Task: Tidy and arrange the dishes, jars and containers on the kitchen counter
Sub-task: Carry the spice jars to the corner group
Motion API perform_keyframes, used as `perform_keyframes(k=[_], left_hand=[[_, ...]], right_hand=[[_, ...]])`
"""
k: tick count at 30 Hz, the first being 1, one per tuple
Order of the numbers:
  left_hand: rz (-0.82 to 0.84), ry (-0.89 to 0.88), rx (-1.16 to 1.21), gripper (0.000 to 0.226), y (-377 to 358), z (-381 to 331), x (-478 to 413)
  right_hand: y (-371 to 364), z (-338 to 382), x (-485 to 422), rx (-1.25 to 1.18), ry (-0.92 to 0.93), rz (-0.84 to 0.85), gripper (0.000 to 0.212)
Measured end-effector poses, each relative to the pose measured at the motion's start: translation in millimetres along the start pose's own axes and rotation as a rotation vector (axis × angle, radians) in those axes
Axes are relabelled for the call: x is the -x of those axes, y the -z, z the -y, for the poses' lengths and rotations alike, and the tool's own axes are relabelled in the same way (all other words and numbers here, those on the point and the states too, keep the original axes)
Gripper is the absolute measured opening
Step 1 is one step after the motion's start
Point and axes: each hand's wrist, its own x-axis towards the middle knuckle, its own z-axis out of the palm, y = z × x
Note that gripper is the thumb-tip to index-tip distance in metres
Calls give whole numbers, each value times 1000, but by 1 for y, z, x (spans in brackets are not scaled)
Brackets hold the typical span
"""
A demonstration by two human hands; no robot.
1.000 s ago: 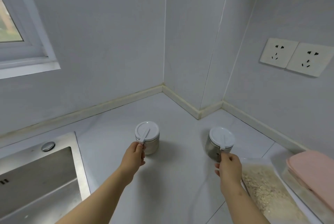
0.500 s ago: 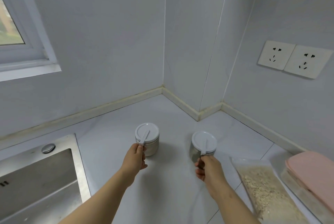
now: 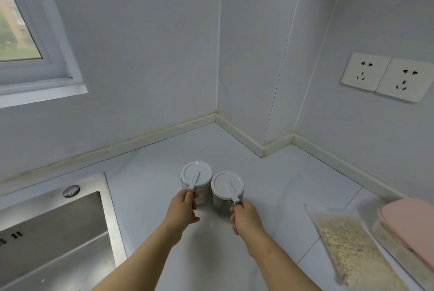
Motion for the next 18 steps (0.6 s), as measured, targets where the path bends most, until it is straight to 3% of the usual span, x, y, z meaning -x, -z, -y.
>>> perform_keyframes(k=[9, 14, 18], left_hand=[[4, 1, -57, 26, 1, -1, 5], [12, -8, -73, 24, 2, 0, 12], [-2, -27, -114, 29, 3, 4, 15]], right_hand=[[-5, 0, -4, 39, 4, -39, 22], [-8, 5, -1, 68, -2, -82, 30], [-11, 3, 2, 103, -39, -76, 18]])
